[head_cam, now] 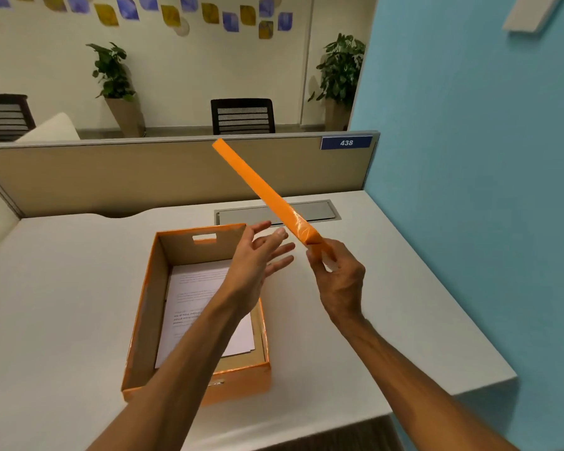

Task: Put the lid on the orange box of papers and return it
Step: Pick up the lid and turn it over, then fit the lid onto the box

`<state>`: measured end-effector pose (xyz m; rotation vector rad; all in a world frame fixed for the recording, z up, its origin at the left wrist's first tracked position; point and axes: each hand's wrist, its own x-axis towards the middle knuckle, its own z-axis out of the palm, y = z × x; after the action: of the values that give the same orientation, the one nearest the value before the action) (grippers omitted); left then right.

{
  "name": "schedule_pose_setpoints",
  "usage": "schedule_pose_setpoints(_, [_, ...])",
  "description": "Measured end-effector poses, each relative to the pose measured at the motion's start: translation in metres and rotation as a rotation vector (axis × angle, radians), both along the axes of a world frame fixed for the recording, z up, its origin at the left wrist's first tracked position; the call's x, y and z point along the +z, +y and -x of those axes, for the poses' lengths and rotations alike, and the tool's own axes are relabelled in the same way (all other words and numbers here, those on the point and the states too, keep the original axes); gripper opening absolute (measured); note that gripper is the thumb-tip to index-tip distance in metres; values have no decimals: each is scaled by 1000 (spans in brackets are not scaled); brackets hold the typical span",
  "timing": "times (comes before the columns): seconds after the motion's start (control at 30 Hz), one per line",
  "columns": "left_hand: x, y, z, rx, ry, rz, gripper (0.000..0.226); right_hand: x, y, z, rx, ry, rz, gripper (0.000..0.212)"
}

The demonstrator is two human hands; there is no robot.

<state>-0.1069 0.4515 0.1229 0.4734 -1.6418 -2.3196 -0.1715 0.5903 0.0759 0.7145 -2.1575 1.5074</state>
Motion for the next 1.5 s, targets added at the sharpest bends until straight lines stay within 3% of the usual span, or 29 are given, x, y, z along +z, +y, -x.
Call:
schedule_pose_setpoints(0.17, [-26, 2, -3, -37, -92, 3, 70, 30, 7, -13, -23, -200, 208, 16])
schedule_pose_setpoints(0.3, [-43, -3, -4, -50, -152, -133, 77, 48, 18, -13, 123, -441, 487, 35])
schedule_pose_setpoints(0.47, [-56, -7, -10, -46, -139, -286, 53, 51, 29, -11, 273, -705, 711, 45])
schedule_pose_setpoints(0.63, [-64, -8, -21, 83, -194, -224, 32, 46, 36, -8, 396, -883, 810, 54])
schedule_pose_setpoints(0.9, [-64, -18, -48, 236, -261, -61, 47, 30, 69, 7, 409, -1052, 736, 60])
schedule_pose_setpoints(1.07, [-62, -23, -75, 249, -297, 82, 46, 9, 103, 19, 372, -1148, 586, 42])
schedule_pose_setpoints(1.33, [-51, -22, -119, 285, -378, 233, 48, -11, 115, 3, 363, -1082, 206, 41])
schedule_pose_setpoints(1.5, [-44, -33, -153, 283, -401, 301, 53, -21, 98, -18, 399, -1092, 111, 46])
